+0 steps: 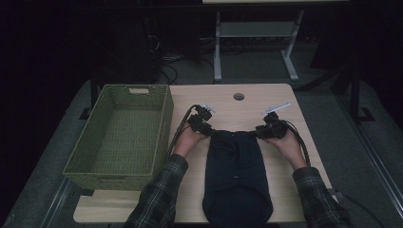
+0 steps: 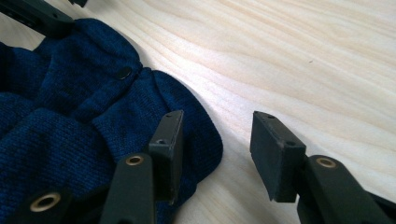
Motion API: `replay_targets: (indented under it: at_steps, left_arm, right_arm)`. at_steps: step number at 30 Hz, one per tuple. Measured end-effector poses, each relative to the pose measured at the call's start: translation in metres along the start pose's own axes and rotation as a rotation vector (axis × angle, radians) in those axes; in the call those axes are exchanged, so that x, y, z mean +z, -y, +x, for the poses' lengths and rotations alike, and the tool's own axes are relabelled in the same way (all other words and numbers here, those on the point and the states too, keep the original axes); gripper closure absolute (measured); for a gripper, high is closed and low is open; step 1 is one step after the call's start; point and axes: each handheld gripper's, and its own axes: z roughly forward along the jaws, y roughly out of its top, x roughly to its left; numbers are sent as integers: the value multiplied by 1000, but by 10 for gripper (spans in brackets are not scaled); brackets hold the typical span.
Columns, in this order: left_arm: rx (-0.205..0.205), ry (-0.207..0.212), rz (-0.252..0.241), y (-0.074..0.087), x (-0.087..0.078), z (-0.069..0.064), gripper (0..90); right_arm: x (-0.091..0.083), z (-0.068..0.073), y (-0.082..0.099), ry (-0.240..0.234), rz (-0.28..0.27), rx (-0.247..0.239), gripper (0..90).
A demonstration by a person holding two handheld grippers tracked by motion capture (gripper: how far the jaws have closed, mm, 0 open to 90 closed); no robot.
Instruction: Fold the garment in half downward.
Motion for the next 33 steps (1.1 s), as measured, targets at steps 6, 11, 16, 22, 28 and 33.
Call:
replay_targets:
  at_steps: [6,11,16,22,28,33]
  left_arm:
    - [26,9,29,3,6,-2,575]
    - [35,35,24,3,8,-2,653]
    - [15,62,20,4,9,-1,722]
    - [15,47,41,2,8,-5,797]
    - [-9,34,48,-1,0,-6,818]
    - [10,3,9,-10,-17,-7,820]
  right_arm:
    - [5,-2,3,-26,18,10,563]
    - [7,-3,5,-43,22,15,598]
    - [9,1,6,-72,36,11,698]
    - [9,5,4,-72,51,-4,802]
    - [4,13,-3,-16,68,-62,822]
    - [-9,14,-13,0,41,-71,822]
